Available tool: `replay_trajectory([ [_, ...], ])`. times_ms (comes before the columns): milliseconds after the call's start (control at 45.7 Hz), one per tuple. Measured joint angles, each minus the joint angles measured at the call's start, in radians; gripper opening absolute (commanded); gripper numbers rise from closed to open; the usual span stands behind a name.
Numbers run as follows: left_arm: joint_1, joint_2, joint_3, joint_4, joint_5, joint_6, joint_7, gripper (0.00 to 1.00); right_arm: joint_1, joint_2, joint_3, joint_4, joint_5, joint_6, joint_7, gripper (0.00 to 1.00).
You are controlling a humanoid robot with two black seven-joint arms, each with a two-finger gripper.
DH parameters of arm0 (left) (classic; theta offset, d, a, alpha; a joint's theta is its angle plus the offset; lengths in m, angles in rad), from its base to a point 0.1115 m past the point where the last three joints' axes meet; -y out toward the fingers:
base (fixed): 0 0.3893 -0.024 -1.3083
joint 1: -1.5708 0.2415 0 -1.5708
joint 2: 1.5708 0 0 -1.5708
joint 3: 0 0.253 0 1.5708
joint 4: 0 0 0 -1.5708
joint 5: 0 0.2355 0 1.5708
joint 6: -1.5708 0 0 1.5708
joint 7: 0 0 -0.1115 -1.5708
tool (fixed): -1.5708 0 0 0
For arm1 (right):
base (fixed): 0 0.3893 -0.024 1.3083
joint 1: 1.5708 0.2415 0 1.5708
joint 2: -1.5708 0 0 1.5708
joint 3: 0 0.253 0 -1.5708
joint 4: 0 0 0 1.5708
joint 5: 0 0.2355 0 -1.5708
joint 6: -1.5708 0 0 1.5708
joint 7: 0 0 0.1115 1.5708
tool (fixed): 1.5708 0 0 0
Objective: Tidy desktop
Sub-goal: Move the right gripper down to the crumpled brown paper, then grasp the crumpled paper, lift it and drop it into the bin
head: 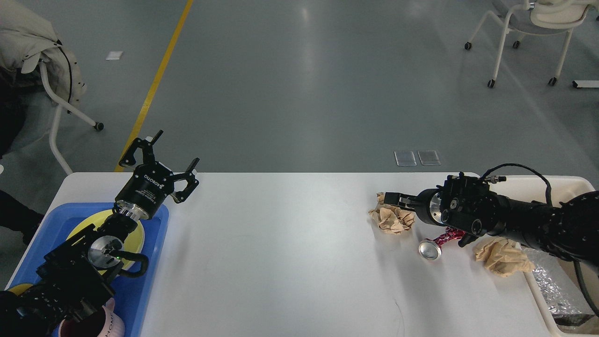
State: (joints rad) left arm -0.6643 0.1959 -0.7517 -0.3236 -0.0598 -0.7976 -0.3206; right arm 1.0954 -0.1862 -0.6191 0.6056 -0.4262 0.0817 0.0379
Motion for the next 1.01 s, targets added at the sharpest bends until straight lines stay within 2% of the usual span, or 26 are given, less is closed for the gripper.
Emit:
replay_trajectory([
  [307, 0.000, -0.001, 0.000, 0.000, 0.000, 0.000, 0.000, 1.00, -0.065, 0.037, 0.084, -0.013, -0.001, -0.069, -0.021, 1.00],
  [438, 0.000, -0.001, 0.000, 0.000, 0.000, 0.000, 0.000, 1.00, -0.094, 0.058, 0.093, -0.035, -0.002, -0.088, -0.050, 1.00],
  [569, 0.000, 0.000, 0.000, 0.000, 0.000, 0.000, 0.000, 1.00, -0.110, 0.065, 0.111, -0.040, -0.002, -0.097, -0.072, 0.92],
  [613, 0.000, 0.000, 0.000, 0.000, 0.000, 0.000, 0.000, 1.00, -0.116, 0.068, 0.120, -0.041, -0.001, -0.100, -0.080, 0.86],
  [657, 0.000, 0.000, 0.000, 0.000, 0.000, 0.000, 0.000, 1.00, -0.121, 0.072, 0.128, -0.041, -0.001, -0.102, -0.086, 0.76],
  [767, 0.000, 0.000, 0.000, 0.000, 0.000, 0.000, 0.000, 1.00, -0.129, 0.079, 0.137, -0.042, -0.002, -0.105, -0.102, 0.43],
  [832, 0.000, 0.000, 0.000, 0.000, 0.000, 0.000, 0.000, 1.00, -0.132, 0.081, 0.139, -0.043, -0.002, -0.108, -0.110, 0.29],
  [876, 0.000, 0.000, 0.000, 0.000, 0.000, 0.000, 0.000, 1.00, -0.135, 0.081, 0.139, -0.043, -0.003, -0.108, -0.117, 0.16],
  [898, 0.000, 0.000, 0.000, 0.000, 0.000, 0.000, 0.000, 1.00, -0.135, 0.081, 0.139, -0.042, -0.004, -0.108, -0.119, 0.14],
  [942, 0.000, 0.000, 0.000, 0.000, 0.000, 0.000, 0.000, 1.00, -0.136, 0.079, 0.139, -0.038, -0.005, -0.106, -0.122, 0.00],
  [1008, 0.000, 0.000, 0.000, 0.000, 0.000, 0.000, 0.000, 1.00, -0.131, 0.068, 0.139, -0.028, -0.005, -0.099, -0.122, 0.00],
])
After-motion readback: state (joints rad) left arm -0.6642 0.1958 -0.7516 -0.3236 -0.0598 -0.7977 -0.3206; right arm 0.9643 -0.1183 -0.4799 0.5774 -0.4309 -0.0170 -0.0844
